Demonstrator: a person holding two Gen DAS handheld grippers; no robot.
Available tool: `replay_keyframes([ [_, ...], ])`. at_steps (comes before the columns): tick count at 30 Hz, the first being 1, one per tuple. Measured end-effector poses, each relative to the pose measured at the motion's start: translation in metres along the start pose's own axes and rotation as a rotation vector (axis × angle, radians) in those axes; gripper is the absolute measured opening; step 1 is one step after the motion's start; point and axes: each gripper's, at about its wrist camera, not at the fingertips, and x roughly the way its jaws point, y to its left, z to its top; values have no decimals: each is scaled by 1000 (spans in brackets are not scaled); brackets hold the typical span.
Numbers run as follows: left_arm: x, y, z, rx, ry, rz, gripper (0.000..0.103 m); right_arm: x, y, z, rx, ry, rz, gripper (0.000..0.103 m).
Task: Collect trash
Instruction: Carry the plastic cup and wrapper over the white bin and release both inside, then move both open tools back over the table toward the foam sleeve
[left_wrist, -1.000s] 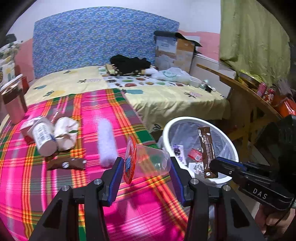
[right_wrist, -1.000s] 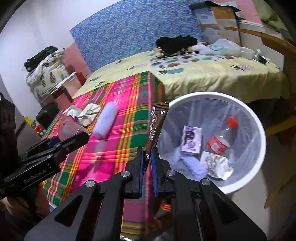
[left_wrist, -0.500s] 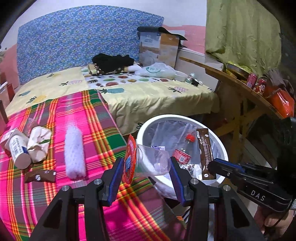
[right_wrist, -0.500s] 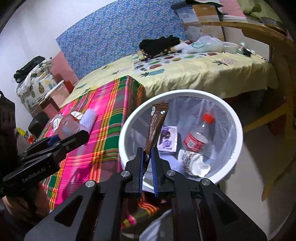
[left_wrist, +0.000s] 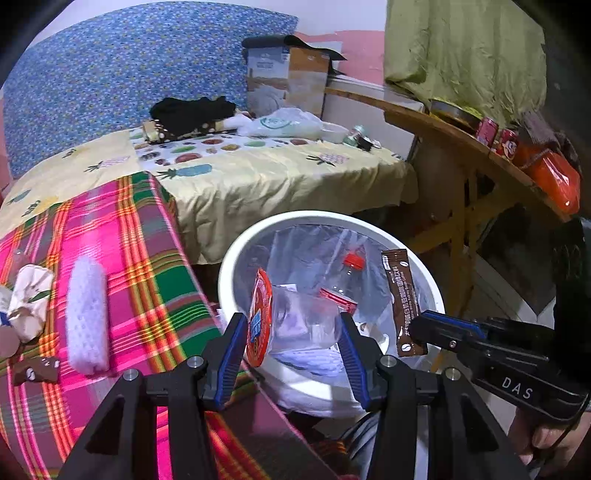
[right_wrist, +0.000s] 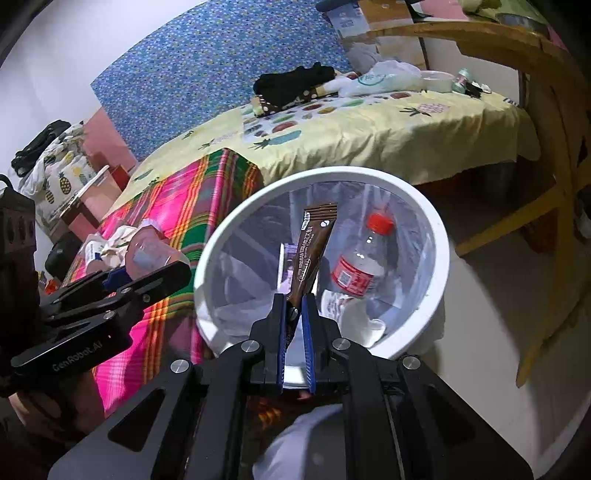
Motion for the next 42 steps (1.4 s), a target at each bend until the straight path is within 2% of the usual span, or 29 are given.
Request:
replay_keyframes([
  [10, 23, -11, 2, 34, 38, -46, 50, 4, -8, 1, 3, 15, -51, 10],
  [13, 27, -11, 3, 31, 43, -46, 50, 4, -11, 1, 2, 12, -58, 13],
  [16, 29, -10, 3, 29, 43, -44, 56, 3, -12, 2, 0, 7, -65, 14],
  [20, 26, -9, 3, 24, 30, -45, 59, 1, -11, 3, -5, -7, -63, 14],
  [22, 24, -7, 3, 17, 20, -42, 67, -1, -10, 4, -5, -14, -61, 15],
  [31, -1, 11, -4, -45, -10, -9, 67, -10, 4, 5, -31, -49, -39, 16],
  [32, -4, 14, -4, -52, -13, -4, 67, -10, 7, 5, -37, -52, -35, 20],
  [34, -12, 18, -7, -61, -21, 12, 67, -13, 12, 6, -48, -59, -23, 40],
  [35, -17, 21, -9, -67, -27, 22, 67, -14, 16, 6, -56, -63, -13, 57],
  [36, -20, 22, -10, -71, -30, 25, 67, -15, 19, 6, -62, -67, -6, 62],
  [42, -45, 38, -19, -116, -50, 46, 67, -19, 38, 6, -103, -80, 16, 62],
])
